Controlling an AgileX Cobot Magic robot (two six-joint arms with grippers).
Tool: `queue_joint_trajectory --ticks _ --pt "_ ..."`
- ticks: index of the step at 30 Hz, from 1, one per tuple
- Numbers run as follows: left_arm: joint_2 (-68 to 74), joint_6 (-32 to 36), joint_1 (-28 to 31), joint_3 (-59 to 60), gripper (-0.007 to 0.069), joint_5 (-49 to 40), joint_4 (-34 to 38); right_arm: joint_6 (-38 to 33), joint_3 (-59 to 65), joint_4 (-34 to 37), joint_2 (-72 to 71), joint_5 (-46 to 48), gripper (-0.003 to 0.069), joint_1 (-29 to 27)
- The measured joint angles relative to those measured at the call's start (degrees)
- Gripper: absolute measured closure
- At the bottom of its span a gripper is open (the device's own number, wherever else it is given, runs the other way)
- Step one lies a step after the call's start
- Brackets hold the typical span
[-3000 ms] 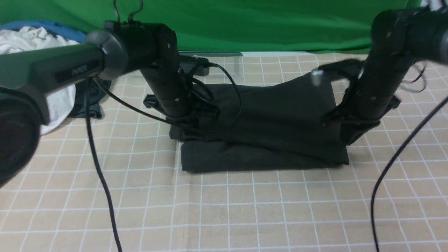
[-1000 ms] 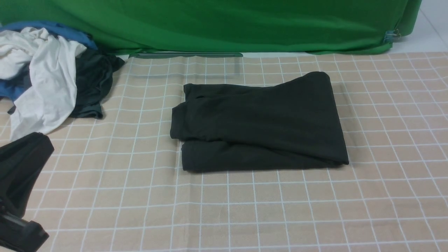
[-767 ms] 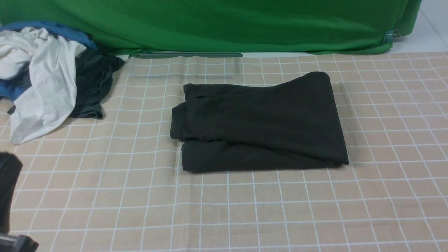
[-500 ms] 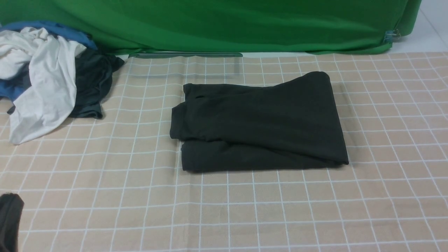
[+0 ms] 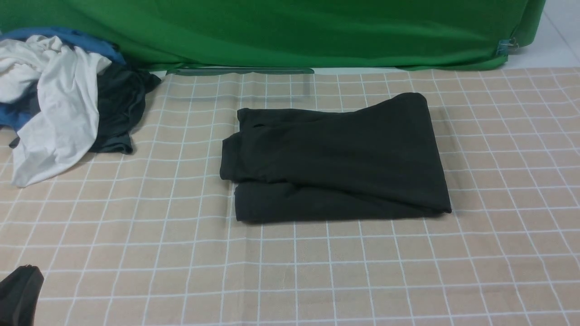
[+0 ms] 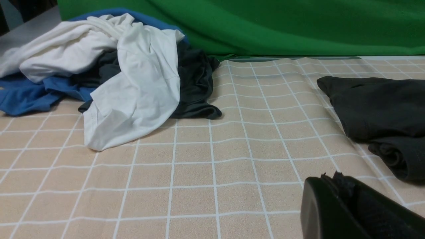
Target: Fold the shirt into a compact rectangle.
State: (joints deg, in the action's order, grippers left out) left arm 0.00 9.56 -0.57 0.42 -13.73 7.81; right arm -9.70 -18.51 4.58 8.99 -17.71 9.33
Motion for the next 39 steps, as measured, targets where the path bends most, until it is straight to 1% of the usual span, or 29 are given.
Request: queue_joint_trajectory --ticks 13,15,19,21,23,26,28,33,39 --pt "0.0 0.1 0.0 0.0 0.0605 0.0 0.0 -0.1 0.0 0.0 -0.7 1.0 0.0421 -0.1" --pt "0.0 0.2 0.0 0.0 0.0605 0.0 0.0 -1.2 0.0 0.0 -1.7 3.7 0.0421 -0.7" --pt "0.0 0.2 0.0 0.0 0.0605 0.0 0.0 -5.3 0.5 0.0 -3.1 21.3 0.0421 -5.3" --pt "0.0 0.2 0.0 0.0 0.0605 0.0 0.0 -6.0 2.6 -0.1 -3.1 26.8 0.0421 -7.5" --pt "0.0 0.2 0.0 0.0 0.0605 0.0 0.0 -6.7 6.6 -0.2 -3.3 30.0 0.0421 -9.7" --pt "0.0 0.2 0.0 0.0 0.0605 0.0 0.0 -6.9 11.3 -0.6 -3.7 31.4 0.0421 -10.7" --pt "0.0 0.2 0.0 0.0 0.0605 0.0 0.0 -6.8 16.7 -0.9 -5.9 32.5 0.0421 -10.8" --pt "0.0 0.2 0.0 0.0 0.0605 -0.1 0.0 -3.4 18.9 -1.1 -8.8 32.7 0.0421 -10.7" --pt "0.0 0.2 0.0 0.0 0.0605 -0.2 0.0 -2.4 18.9 -1.2 -9.0 32.7 0.0421 -10.7"
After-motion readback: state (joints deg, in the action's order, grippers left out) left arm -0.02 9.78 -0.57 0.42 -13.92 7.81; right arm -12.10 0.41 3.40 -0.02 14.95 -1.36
